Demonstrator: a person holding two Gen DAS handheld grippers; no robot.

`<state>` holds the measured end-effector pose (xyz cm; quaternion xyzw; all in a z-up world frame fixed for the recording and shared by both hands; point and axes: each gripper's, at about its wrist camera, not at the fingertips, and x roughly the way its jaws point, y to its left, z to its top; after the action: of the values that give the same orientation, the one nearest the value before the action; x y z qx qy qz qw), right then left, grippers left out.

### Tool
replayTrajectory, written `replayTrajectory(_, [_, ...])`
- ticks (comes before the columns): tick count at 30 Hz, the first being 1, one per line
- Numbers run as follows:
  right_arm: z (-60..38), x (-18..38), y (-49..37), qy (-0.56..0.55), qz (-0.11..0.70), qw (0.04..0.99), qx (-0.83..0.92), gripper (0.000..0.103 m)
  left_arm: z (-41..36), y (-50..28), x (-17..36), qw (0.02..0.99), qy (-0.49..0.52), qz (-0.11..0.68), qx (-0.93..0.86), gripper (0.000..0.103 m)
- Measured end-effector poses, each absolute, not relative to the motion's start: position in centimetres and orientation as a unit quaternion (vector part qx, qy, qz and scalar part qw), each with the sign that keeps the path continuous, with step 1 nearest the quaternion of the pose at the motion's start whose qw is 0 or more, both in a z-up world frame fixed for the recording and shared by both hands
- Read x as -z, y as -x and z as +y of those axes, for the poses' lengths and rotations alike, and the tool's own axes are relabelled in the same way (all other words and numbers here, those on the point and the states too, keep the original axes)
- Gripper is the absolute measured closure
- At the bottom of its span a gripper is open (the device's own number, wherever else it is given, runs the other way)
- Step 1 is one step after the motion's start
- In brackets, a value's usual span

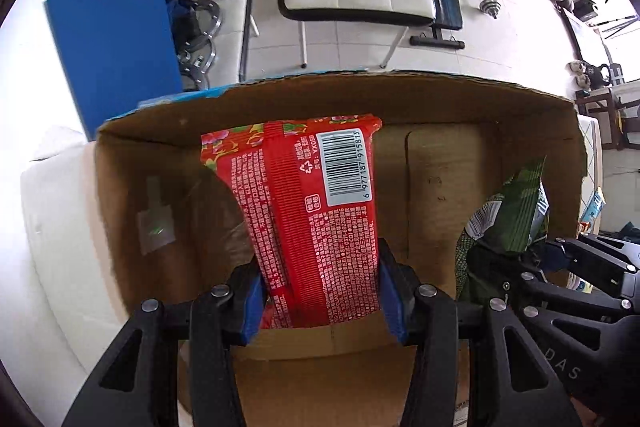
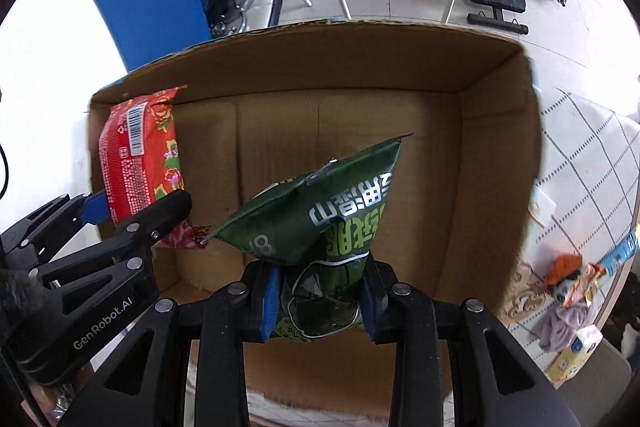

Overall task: Organize soft objects
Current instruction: 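Carry both snacks over the box and open both tools to drop them, then grasp the lilac cloth with the left tool while the right tool grasps the yellow tissue pack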

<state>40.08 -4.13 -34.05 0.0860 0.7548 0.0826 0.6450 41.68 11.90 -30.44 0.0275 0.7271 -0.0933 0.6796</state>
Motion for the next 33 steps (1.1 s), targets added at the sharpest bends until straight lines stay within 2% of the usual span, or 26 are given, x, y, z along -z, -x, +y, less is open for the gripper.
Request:
replayTrajectory(3, [-3.7,35.4,-40.9,-0.08,0.762,0.636,-0.089,0.066,12.0,-42.4,31.6,0.667,-0.018,0.738,0.101,0.057])
replayTrajectory(5, [-3.4,35.8,-41.4,-0.074,0.766,0.631,-0.094,0.06,12.1,-42.7,31.9,0.663,-0.013,0.743,0.096,0.057])
replayTrajectory(8, [-3.7,35.5,-41.6,-0.067,0.762,0.639,-0.083,0.042,12.5,-42.9,31.9,0.66,-0.004,0.746,0.092,0.057])
replayTrajectory(9, [-3.9,35.3,-41.6,-0.069,0.76,0.641,-0.08,0.032,12.7,-42.9,31.7,0.66,0.005,0.745,0.094,0.057])
replayTrajectory(10, [-4.1,35.1,-41.5,-0.07,0.758,0.644,-0.078,0.023,12.9,-42.7,31.5,0.661,0.01,0.744,0.094,0.053])
replayTrajectory(11, [-4.2,34.9,-41.3,-0.07,0.756,0.647,-0.076,0.021,13.0,-42.5,31.3,0.662,0.011,0.744,0.093,0.049])
replayTrajectory(13, [-4.2,34.3,-40.5,-0.057,0.755,0.649,-0.071,0.02,13.2,-41.9,31.0,0.667,0.004,0.74,0.087,0.034])
replayTrajectory(15, [-4.2,33.9,-39.8,-0.051,0.753,0.653,-0.07,0.017,13.3,-41.1,30.5,0.673,-0.007,0.735,0.083,0.029])
replayTrajectory(17, [-4.1,33.2,-38.7,-0.048,0.749,0.657,-0.065,0.012,13.6,-40.3,30.2,0.678,-0.016,0.731,0.071,0.016])
replayTrajectory(18, [-4.0,32.7,-38.0,-0.047,0.745,0.662,-0.064,0.011,13.8,-40.1,30.1,0.681,-0.018,0.729,0.067,0.014])
replayTrajectory(20, [-4.0,32.1,-36.7,-0.044,0.737,0.672,-0.059,0.004,14.4,-39.0,29.6,0.687,-0.002,0.724,0.064,0.013])
replayTrajectory(23, [-3.9,31.3,-34.5,-0.041,0.729,0.681,-0.06,0.004,15.1,-37.2,28.5,0.696,0.018,0.715,0.058,0.013])
replayTrajectory(33, [-4.4,26.8,-26.8,-0.054,0.688,0.718,-0.09,0.004,14.2,-29.8,22.7,0.744,-0.011,0.667,0.029,0.013])
